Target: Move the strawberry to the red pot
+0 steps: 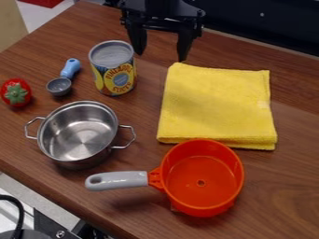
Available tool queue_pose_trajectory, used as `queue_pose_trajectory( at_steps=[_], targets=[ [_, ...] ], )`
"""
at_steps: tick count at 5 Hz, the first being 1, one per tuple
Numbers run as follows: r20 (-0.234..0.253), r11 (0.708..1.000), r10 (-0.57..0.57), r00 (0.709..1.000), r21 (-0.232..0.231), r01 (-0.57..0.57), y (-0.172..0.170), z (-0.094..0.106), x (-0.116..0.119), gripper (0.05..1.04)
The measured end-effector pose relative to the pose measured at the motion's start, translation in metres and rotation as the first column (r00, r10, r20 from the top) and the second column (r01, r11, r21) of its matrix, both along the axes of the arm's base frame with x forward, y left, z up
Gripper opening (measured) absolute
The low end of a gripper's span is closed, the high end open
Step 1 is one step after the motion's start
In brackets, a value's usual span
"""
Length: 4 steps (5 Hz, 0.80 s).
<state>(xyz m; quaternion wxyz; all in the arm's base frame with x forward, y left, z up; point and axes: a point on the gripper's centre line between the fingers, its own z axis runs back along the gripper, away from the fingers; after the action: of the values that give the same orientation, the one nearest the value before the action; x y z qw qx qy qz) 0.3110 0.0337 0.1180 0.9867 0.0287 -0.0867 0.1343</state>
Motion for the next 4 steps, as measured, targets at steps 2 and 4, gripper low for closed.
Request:
queue_pose_trajectory(
  at_steps=[2,4],
  targets=[
    [-0.051,0.999,0.032,0.998,-0.037,-0.034,0.007,-0.01,-0.007,0.997],
    [-0.005,0.998,0.044,0.999,-0.039,-0.044,0.032,0.015,-0.019,0.997]
  ],
)
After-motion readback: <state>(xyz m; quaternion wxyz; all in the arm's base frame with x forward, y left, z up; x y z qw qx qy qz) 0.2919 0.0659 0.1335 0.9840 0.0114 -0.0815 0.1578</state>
